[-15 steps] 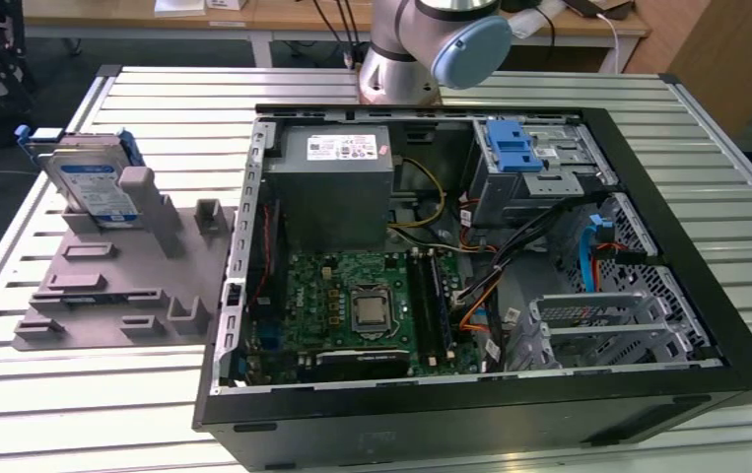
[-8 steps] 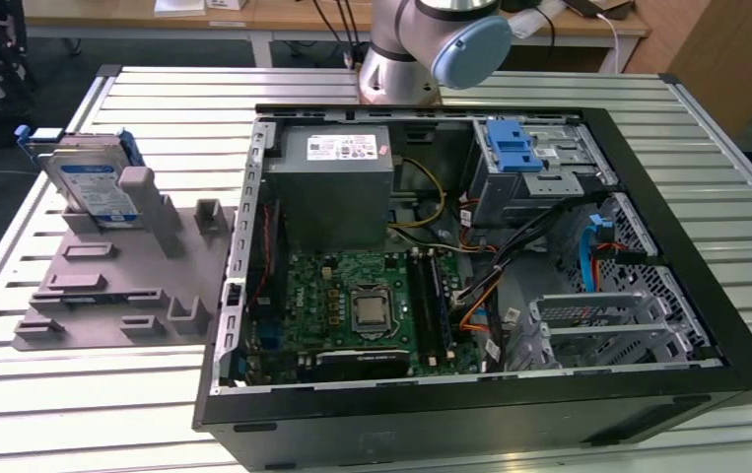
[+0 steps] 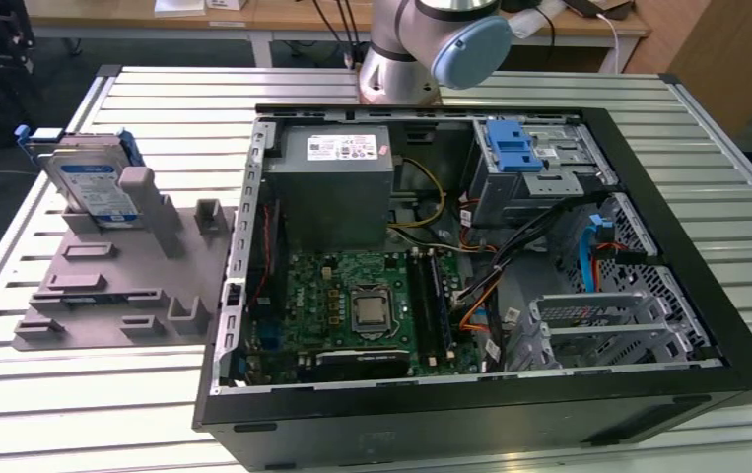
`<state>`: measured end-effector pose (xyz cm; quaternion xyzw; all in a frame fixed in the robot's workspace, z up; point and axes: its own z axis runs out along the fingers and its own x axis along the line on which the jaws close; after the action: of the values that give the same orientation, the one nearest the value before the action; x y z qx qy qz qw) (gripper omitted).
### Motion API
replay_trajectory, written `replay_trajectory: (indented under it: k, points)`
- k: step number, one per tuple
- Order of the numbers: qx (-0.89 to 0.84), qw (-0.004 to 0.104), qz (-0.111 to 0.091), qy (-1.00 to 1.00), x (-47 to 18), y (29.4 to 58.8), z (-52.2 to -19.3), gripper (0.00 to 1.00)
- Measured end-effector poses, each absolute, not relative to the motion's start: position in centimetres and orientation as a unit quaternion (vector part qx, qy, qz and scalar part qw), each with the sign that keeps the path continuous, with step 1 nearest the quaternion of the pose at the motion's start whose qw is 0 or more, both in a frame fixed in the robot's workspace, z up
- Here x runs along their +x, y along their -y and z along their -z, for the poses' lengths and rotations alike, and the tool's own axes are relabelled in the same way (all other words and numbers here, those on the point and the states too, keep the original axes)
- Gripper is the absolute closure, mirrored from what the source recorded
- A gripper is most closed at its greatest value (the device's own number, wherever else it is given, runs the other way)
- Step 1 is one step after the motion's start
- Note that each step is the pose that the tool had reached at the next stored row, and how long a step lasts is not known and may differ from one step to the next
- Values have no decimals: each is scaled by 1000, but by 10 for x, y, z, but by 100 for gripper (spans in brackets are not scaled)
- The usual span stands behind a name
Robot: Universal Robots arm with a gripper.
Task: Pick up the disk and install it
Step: 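Pick up the disk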
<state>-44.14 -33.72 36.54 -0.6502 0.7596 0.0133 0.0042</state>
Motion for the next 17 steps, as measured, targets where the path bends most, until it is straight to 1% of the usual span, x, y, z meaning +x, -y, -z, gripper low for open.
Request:
replay_trajectory:
  k: [5, 10, 11, 12, 13, 17]
  points:
    - [-671, 4, -13, -741, -441, 337, -360, 53]
    - [-671, 1, -10, -741, -441, 332, -351, 52]
    - [-671, 0, -9, -741, -441, 331, -350, 46]
    - [-671, 0, -9, -741, -441, 331, -349, 46]
    - [-671, 0, -9, -741, -441, 330, -348, 40]
    - [-672, 0, -9, -741, -441, 330, -341, 40]
